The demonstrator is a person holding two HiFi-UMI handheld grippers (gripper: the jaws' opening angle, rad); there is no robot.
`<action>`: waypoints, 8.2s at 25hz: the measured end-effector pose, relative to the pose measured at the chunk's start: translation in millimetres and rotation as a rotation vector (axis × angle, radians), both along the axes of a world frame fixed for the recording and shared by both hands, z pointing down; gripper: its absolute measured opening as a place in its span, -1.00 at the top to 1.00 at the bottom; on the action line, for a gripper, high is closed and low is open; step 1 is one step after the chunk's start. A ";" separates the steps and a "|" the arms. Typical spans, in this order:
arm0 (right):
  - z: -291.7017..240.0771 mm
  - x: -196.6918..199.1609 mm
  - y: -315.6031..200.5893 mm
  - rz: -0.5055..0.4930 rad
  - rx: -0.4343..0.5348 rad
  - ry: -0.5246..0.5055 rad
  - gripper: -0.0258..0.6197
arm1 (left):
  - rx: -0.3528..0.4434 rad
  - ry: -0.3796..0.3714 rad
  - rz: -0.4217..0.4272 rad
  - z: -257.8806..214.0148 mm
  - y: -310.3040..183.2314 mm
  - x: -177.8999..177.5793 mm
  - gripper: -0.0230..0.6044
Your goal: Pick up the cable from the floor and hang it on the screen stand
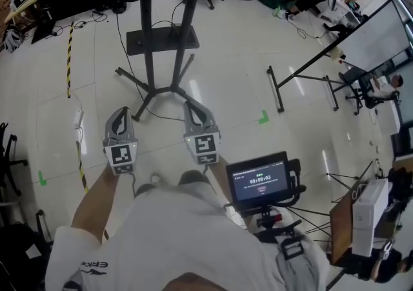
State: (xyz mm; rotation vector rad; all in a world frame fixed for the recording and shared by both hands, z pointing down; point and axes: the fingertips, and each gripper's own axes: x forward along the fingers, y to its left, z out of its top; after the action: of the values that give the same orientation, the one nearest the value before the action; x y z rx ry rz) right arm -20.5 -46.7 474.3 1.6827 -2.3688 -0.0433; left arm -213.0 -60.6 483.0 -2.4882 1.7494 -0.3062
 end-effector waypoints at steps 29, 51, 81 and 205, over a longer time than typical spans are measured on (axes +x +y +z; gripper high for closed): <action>146.9 29.7 -229.9 -0.257 -0.234 0.037 0.88 | -0.238 -0.130 -0.237 140.0 -195.2 21.7 0.92; 489.7 -19.9 -267.0 -0.354 -0.415 0.124 0.88 | -0.386 -0.230 -0.113 482.5 -267.2 -7.0 0.92; 912.7 -144.3 -287.9 -0.612 -0.469 0.200 0.64 | -0.268 -0.227 -0.013 790.2 -338.0 -40.8 0.92; -376.9 74.1 -212.7 -0.134 0.716 0.420 0.82 | -0.028 -0.124 0.287 24.6 -332.0 212.3 0.40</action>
State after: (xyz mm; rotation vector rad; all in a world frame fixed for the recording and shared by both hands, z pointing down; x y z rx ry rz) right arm 53.6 -259.3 97.3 1.5337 -2.2468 -1.2614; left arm -0.7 -392.6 507.5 -2.6302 1.3288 -0.4515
